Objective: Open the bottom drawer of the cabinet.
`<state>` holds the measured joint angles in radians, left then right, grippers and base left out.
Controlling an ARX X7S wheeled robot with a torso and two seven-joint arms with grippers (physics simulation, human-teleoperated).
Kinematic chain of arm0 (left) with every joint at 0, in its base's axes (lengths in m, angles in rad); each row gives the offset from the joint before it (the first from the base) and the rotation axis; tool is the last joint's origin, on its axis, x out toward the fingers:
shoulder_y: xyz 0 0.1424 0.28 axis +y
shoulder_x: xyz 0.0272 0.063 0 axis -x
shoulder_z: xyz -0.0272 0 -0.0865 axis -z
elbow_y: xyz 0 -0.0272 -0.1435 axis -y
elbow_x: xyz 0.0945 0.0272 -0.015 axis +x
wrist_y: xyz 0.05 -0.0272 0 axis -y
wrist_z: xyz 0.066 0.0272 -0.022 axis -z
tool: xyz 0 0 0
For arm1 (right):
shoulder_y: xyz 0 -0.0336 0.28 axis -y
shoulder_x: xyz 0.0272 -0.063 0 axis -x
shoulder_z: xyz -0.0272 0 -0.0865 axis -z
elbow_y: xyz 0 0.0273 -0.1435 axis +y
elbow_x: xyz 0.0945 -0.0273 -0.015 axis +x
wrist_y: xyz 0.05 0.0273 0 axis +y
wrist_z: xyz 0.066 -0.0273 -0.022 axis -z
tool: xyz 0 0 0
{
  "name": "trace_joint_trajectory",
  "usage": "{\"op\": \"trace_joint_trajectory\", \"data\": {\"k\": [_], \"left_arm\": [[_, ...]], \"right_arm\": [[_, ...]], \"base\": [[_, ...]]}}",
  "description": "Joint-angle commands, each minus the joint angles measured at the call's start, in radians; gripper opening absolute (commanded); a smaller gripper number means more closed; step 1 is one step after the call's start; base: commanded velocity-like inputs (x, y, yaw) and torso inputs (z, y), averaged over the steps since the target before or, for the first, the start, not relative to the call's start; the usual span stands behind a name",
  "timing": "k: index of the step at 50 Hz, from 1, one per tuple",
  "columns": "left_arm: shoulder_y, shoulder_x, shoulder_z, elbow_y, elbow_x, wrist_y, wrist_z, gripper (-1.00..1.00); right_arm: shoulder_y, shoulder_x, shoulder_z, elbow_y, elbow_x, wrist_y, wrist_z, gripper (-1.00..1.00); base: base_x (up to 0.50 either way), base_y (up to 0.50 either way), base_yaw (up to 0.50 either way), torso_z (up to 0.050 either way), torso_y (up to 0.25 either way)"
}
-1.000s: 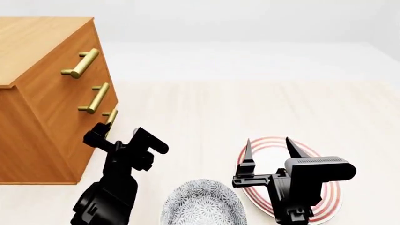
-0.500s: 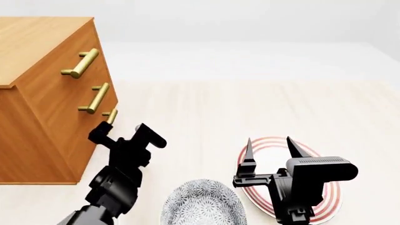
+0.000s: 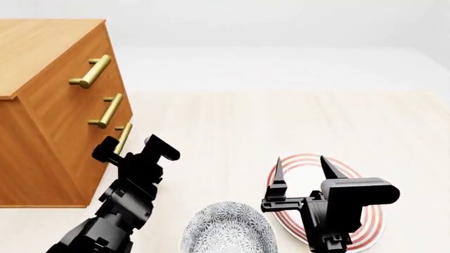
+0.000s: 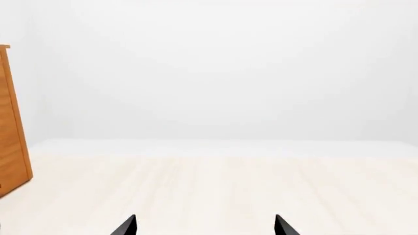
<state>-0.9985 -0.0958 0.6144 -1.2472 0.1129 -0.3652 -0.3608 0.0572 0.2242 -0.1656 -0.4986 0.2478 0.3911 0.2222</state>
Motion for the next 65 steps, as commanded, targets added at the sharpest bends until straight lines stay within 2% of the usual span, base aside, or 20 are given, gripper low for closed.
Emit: {"op": "trace_joint_trajectory", "data": {"k": [1, 28, 29, 52, 65], "left_arm": [[-0.01, -0.022, 0.037, -0.061, -0.029, -0.038, -0.026, 1.0], [-0.023, -0.043, 0.091, -0.061, -0.098, -0.087, -0.046, 1.0], [-0.022, -0.043, 0.093, -0.061, -0.098, -0.083, -0.048, -1.0], [-0.02, -0.04, 0.126, -0.061, -0.104, -0.057, -0.058, -1.0], [-0.035, 0.01, 0.163, -0.039, -0.089, -0.058, -0.057, -1.0]], "right_arm": [[-0.004, 0.004, -0.003, 0.005, 0.005, -0.011, 0.004, 1.0], [-0.007, 0.012, -0.008, 0.014, 0.019, -0.028, 0.013, 1.0], [-0.008, 0.012, -0.009, 0.015, 0.02, -0.03, 0.013, 1.0], [-0.006, 0.019, -0.023, 0.026, 0.027, -0.042, 0.022, 1.0], [0.0, 0.024, -0.031, 0.03, 0.032, -0.041, 0.028, 1.0]], "base": [[0.0, 0.0, 0.0, 0.0, 0.0], [0.0, 0.0, 0.0, 0.0, 0.0], [0.0, 0.0, 0.0, 0.0, 0.0], [0.0, 0.0, 0.0, 0.0, 0.0], [0.0, 0.0, 0.0, 0.0, 0.0]]}}
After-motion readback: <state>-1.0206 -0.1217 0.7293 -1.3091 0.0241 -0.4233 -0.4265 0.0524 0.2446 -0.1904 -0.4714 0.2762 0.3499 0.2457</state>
